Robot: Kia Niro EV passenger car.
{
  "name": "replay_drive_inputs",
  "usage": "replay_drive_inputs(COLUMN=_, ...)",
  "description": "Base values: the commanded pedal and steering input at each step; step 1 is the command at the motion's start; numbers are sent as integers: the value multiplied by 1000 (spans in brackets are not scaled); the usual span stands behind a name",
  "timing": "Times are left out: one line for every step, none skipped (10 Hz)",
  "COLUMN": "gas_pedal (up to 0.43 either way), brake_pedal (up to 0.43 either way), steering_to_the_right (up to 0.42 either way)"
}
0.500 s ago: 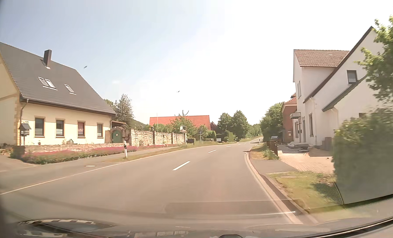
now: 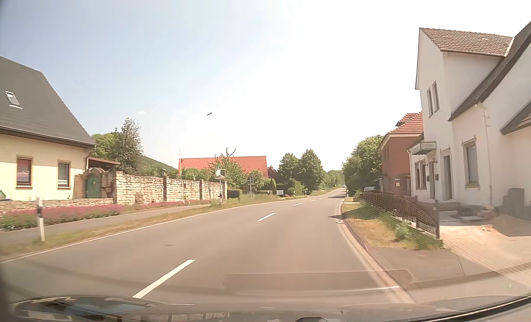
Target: Follow the waypoints while adhering to traffic rules and regulations
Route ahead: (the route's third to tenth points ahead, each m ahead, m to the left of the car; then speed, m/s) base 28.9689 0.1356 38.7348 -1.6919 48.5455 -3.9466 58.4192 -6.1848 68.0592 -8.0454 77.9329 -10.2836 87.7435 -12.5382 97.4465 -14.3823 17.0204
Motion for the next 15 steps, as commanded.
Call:
replay_drive_inputs(gas_pedal=209, brake_pedal=0, steering_to_the_right=33)
replay_drive_inputs(gas_pedal=197, brake_pedal=0, steering_to_the_right=33)
replay_drive_inputs(gas_pedal=197, brake_pedal=0, steering_to_the_right=33)
replay_drive_inputs(gas_pedal=197, brake_pedal=0, steering_to_the_right=33)
replay_drive_inputs(gas_pedal=197, brake_pedal=0, steering_to_the_right=33)
replay_drive_inputs(gas_pedal=197, brake_pedal=0, steering_to_the_right=33)
replay_drive_inputs(gas_pedal=197, brake_pedal=0, steering_to_the_right=33)
replay_drive_inputs(gas_pedal=197, brake_pedal=0, steering_to_the_right=32)
replay_drive_inputs(gas_pedal=209, brake_pedal=0, steering_to_the_right=30)
replay_drive_inputs(gas_pedal=209, brake_pedal=0, steering_to_the_right=29)
replay_drive_inputs(gas_pedal=220, brake_pedal=0, steering_to_the_right=27)
replay_drive_inputs(gas_pedal=228, brake_pedal=0, steering_to_the_right=24)
replay_drive_inputs(gas_pedal=228, brake_pedal=0, steering_to_the_right=23)
replay_drive_inputs(gas_pedal=228, brake_pedal=0, steering_to_the_right=21)
replay_drive_inputs(gas_pedal=228, brake_pedal=0, steering_to_the_right=20)
